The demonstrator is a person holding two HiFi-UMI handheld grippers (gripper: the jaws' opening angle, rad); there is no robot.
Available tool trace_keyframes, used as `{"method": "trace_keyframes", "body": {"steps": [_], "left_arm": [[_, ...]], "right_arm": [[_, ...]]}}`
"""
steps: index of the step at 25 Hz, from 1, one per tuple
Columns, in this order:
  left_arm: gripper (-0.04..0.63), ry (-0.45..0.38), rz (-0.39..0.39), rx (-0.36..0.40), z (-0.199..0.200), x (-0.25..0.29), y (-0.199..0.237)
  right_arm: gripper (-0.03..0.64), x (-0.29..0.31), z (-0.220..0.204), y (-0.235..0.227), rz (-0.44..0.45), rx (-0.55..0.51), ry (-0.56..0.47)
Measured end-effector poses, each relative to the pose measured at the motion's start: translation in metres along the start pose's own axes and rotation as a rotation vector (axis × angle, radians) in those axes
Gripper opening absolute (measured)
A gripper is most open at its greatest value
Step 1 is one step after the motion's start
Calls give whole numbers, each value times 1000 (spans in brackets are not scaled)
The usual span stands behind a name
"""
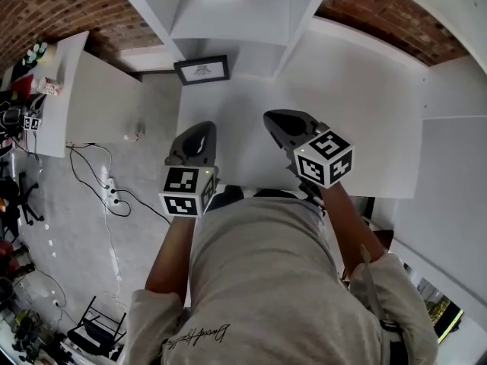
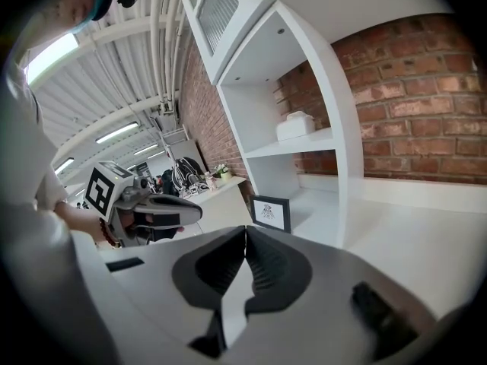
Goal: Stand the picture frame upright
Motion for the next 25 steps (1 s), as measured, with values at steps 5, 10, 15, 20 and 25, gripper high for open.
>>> {"method": "trace_keyframes", "body": {"steps": [5,10,15,20,25], "left_arm": [[15,-15,-4,-32,-1,-9,-8],[15,-19,-8,-65,-4,-15,-14],[15,-34,-1,-63,-4,-23,-19],[15,-45,6,-61,0,-28,-19],[15,-52,-1,-56,3,-28,-25]], "right_arm": [[29,-11,-2,6,-1,17,-11],[28,-19,1,11,17,18,-24],[28,-24,0,12,28,12,-23],[28,-20,5,14,36,5,-33],[28,-24,7,11,34,3,-41]]}}
Point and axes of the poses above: the fingertips, and each gripper's own axes: x forward along the fingers, y to its left, z out of its top, the point moved 4 cm from there along -x, backward along the fingers, and after that the axes turned 14 degrees about -x, right-handed, at the moved point
